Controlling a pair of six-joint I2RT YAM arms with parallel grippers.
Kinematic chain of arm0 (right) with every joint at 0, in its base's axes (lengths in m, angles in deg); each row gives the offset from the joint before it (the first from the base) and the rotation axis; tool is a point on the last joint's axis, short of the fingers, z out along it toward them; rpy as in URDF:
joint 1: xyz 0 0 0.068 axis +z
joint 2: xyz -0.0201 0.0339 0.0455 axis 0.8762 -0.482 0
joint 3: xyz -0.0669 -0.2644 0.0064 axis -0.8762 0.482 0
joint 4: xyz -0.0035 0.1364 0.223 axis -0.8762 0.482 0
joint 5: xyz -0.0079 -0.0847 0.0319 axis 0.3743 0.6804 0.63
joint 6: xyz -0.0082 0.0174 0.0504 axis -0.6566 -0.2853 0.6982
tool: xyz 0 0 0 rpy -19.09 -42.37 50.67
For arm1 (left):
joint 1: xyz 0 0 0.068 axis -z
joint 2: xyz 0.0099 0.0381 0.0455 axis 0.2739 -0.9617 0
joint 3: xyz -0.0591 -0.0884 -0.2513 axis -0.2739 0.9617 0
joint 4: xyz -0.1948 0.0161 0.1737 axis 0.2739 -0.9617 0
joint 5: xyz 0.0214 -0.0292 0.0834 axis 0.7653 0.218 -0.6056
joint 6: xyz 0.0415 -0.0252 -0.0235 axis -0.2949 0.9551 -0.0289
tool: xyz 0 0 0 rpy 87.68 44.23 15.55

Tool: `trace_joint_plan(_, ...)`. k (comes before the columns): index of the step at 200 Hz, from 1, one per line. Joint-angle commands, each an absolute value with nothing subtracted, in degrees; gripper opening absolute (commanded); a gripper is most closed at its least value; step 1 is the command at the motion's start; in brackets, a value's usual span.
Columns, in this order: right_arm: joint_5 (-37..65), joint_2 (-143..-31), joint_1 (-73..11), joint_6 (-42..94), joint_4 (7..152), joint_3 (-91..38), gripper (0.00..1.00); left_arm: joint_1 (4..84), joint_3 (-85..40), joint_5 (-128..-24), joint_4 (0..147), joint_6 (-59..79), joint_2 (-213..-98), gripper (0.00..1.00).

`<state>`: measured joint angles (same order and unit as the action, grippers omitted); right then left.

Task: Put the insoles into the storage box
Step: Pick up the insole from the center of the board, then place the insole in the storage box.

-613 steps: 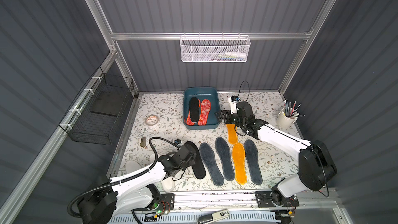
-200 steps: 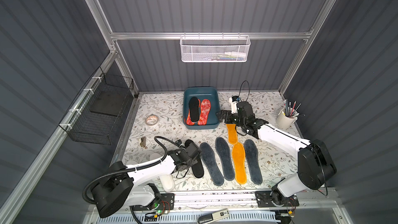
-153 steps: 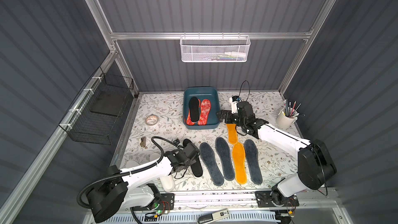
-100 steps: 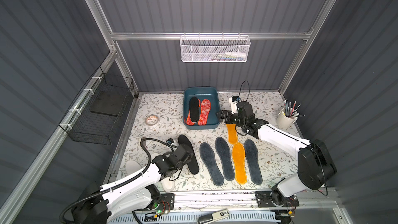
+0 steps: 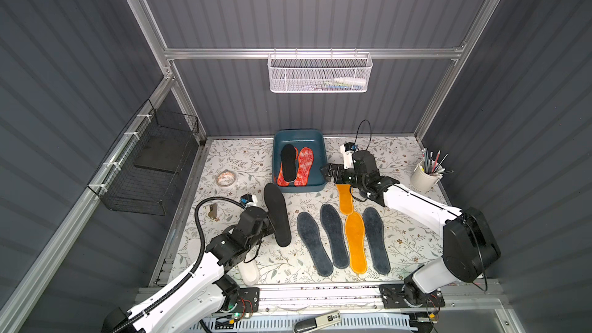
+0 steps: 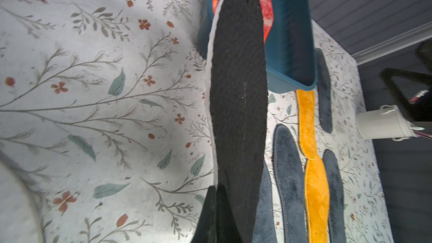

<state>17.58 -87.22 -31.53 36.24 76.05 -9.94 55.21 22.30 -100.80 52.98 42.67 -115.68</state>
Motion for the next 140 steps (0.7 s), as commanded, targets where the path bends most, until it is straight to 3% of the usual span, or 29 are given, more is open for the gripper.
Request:
trace_joint_plan(1,14.0,-85.1,-31.7,35.5,73.9,-9.6,0.99,53.2,24.5,-94.9,58.5,38.5,-112.3,0.0)
trace_joint_plan(34,4.2,-84.5,-32.0,36.3,67.1,-7.6,0.99,47.3,29.7,-83.6,69.7,40.1,-110.7,0.0)
trace_joint_plan(79,-7.1,-85.7,-32.2,40.1,59.2,-6.8,0.93,40.4,31.8,-70.4,87.5,43.3,-119.5,0.0)
trace_joint_plan(140,-12.1,-89.2,-31.9,45.3,56.7,-7.2,0.68,36.9,32.7,-62.3,100.9,45.2,-127.7,0.0)
